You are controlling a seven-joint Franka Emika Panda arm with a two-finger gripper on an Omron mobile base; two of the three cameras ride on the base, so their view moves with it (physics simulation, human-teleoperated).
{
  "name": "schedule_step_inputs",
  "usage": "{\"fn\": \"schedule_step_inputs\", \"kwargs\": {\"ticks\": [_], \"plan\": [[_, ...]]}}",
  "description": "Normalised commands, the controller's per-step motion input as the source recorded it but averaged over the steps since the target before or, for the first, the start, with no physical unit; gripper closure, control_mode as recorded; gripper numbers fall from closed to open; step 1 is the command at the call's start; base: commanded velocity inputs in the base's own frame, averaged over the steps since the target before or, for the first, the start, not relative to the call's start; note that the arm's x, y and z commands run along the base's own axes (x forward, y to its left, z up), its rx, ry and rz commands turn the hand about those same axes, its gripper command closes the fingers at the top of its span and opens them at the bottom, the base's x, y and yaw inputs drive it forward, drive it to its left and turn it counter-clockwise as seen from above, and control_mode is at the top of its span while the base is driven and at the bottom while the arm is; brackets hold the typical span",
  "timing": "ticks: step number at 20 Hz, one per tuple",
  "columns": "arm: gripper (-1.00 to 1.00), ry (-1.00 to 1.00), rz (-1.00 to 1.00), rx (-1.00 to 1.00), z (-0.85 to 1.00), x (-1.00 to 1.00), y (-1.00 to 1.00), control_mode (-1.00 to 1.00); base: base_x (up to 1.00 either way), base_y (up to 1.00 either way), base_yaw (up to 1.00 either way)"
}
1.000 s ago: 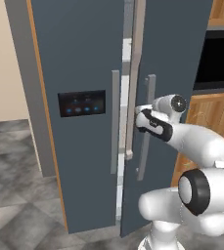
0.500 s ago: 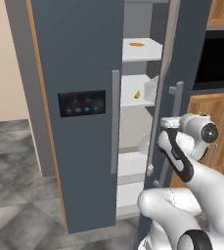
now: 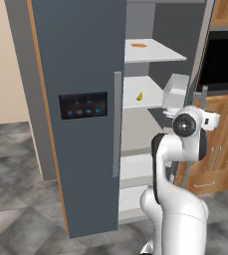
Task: Take the lemon wedge from the fridge and place it on the plate with fish on the dining counter.
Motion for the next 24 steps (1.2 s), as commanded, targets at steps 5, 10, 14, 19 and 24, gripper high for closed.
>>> {"fn": "schedule_step_inputs", "kwargs": {"ticks": [5, 10, 14, 19, 24], "plan": [[-1.0, -0.03, -0.16, -0.17, 0.57, 0.19, 0.8, -1.0, 0.0, 0.0, 0.0], [-1.0, -0.15, -0.15, -0.09, 0.03, 0.15, 0.74, -1.0, 0.0, 0.0, 0.0], [-1.0, -0.13, -0.01, -0.01, 0.0, 0.3, 0.13, -1.0, 0.0, 0.0, 0.0], [-1.0, 0.12, 0.0, 0.1, 0.0, 0.79, -0.29, -1.0, 0.0, 0.0, 0.0], [-1.0, 0.15, -0.3, 0.14, 0.0, 0.49, -0.38, -1.0, 0.0, 0.0, 0.0]]}}
